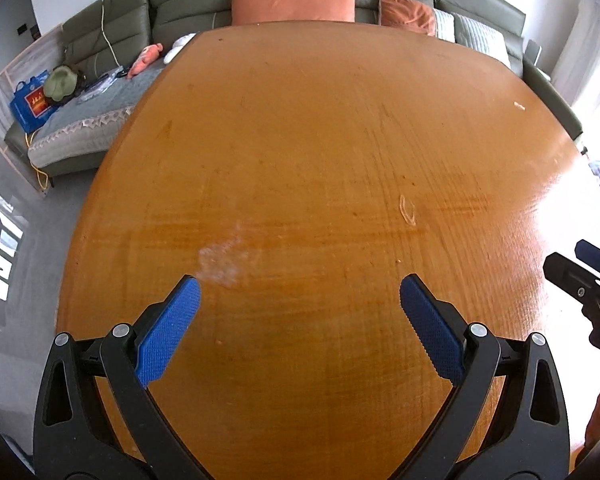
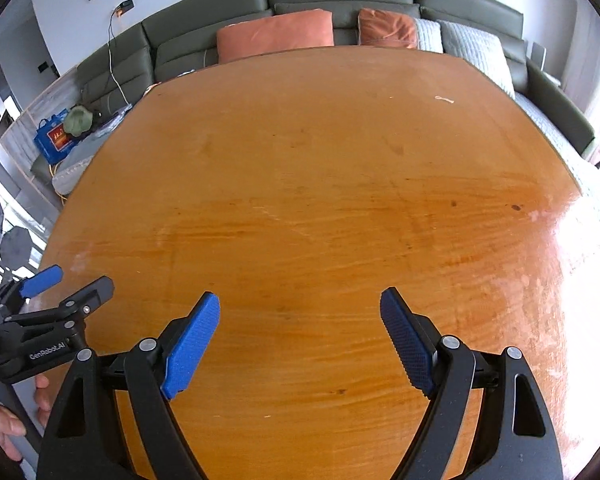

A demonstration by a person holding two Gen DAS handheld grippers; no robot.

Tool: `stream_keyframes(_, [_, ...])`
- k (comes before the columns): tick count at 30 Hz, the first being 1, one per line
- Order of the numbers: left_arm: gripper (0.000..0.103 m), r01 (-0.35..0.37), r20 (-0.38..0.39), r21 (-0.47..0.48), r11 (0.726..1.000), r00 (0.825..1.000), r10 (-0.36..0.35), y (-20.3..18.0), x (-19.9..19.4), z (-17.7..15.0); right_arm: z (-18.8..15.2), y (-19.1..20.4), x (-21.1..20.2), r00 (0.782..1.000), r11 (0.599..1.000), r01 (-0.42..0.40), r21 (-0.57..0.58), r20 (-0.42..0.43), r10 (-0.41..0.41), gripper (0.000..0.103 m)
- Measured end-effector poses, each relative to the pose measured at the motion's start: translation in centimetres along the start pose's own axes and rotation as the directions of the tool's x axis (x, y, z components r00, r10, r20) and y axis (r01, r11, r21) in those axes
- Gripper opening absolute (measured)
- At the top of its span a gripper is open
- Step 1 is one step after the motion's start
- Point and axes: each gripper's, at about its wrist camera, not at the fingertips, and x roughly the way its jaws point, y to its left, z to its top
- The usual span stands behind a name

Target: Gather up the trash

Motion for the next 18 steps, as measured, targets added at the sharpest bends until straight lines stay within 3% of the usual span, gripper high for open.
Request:
stream_keyframes(9, [0.097,-0.016,0.032,0.039,0.999,0.999,0.015,-2.3,1.0,-1.0,-0.5,-0.8,1.4,0.999,0.999,0.048,-0.016,0.014,-0.048,0.083])
stream_keyframes(18, [0.097,-0.011,0.068,-0.01,1.0,0.998,0.011,-2.6,1.4,-1.2,-1.1,-1.3,1.8,0.994,0.996,0.093,-0.015,0.052,-0.092,0.095])
